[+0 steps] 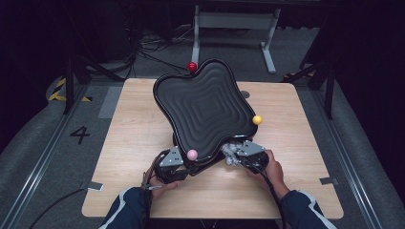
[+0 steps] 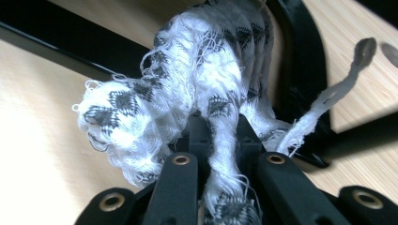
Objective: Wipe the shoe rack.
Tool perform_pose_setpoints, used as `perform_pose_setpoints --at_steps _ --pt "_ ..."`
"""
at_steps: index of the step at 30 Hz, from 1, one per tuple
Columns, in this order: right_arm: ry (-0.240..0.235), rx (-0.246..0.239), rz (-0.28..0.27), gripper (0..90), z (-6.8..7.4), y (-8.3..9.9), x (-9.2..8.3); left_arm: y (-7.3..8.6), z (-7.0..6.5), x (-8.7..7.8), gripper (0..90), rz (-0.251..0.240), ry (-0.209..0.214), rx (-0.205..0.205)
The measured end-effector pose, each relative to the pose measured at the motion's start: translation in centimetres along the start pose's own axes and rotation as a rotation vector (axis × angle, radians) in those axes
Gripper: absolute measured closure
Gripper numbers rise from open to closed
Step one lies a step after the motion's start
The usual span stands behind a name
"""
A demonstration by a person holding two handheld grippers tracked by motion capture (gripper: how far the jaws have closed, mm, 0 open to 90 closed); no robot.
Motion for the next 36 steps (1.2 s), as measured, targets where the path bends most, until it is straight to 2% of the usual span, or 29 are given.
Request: perform_pose_setpoints --at_steps 2,7,11,18,22,28,32,36 --pt "-0.023 -0.029 -0.003 82.1 0.7 -0.2 0.0 0.0 0.0 0.0 74.2 0.000 0.000 -0.003" --pt "-0.060 -0.065 -0.012 82.1 2.6 -0.6 0.1 0.0 0.0 0.0 74.2 0.000 -0.001 -0.004" --pt "-0.083 -0.073 -0.019 82.1 3.5 -0.8 0.3 0.1 0.1 0.0 74.2 -0.004 0.005 -0.003" --pt "-0.092 -0.082 -0.022 82.1 4.1 -1.1 0.4 0.0 0.0 0.0 74.2 -0.001 -0.001 -0.008" --pt "-0.132 -0.091 -0.036 82.1 5.7 -1.7 0.6 0.0 0.0 0.1 74.2 -0.003 0.002 -0.007" --pt "-0.171 -0.130 -0.052 82.1 7.7 -2.4 0.7 0.0 0.0 0.1 74.1 -0.002 0.003 -0.006" --pt "-0.176 -0.136 -0.052 82.1 8.2 -2.4 0.7 0.0 0.0 0.1 74.2 -0.001 -0.001 -0.007" --pt "-0.174 -0.131 -0.049 82.1 7.6 -2.3 0.7 0.0 0.0 0.1 74.2 -0.002 0.000 -0.008"
Point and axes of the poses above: each handheld gripper's, and its own axes: x roughly forward along the jaws, y roughly out of its underside, z roughly to its left, the point moved 1 cm from there along x, roughly forward along the jaws, and after that the axes turned 14 degrees about x, right-handed, at the moved point
